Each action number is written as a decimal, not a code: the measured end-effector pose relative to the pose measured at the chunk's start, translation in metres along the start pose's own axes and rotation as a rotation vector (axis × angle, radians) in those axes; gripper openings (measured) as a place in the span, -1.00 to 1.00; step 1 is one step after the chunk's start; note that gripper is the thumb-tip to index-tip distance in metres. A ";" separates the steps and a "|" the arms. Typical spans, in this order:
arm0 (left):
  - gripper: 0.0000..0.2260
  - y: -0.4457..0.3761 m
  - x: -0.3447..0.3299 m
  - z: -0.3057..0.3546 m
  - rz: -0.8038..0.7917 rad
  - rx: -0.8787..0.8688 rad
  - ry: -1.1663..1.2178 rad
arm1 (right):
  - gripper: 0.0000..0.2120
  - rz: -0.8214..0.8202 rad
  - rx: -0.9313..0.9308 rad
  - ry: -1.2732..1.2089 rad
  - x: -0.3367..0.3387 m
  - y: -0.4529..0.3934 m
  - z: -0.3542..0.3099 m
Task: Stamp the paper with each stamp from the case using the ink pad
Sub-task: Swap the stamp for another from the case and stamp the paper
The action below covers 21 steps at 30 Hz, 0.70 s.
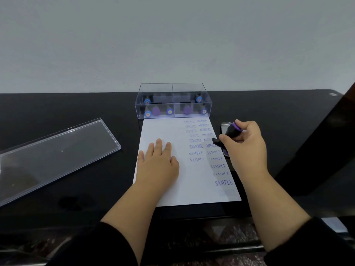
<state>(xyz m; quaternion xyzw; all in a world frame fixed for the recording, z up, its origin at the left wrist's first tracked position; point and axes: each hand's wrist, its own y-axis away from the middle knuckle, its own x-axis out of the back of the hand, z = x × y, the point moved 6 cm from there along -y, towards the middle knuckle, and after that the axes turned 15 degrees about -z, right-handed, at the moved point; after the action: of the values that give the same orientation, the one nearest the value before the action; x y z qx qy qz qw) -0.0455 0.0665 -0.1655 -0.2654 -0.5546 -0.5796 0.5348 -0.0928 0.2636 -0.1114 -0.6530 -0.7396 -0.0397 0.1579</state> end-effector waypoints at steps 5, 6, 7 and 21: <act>-0.52 0.000 0.000 0.000 0.000 0.003 0.014 | -0.71 0.043 -0.016 0.120 0.016 -0.008 0.004; -0.52 0.000 0.000 0.000 0.004 0.003 0.015 | -0.71 0.050 -0.027 0.160 0.021 -0.009 0.005; -0.52 0.000 0.000 0.000 0.008 0.003 0.014 | -0.71 0.056 -0.036 0.206 0.025 -0.010 0.007; -0.52 0.000 0.001 0.001 0.001 -0.006 -0.006 | -0.81 0.044 -0.140 0.610 0.033 -0.012 0.018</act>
<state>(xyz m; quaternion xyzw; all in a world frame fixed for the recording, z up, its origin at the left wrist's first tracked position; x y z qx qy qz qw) -0.0458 0.0668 -0.1642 -0.2689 -0.5542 -0.5804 0.5326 -0.1112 0.2980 -0.1173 -0.6363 -0.6393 -0.2812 0.3277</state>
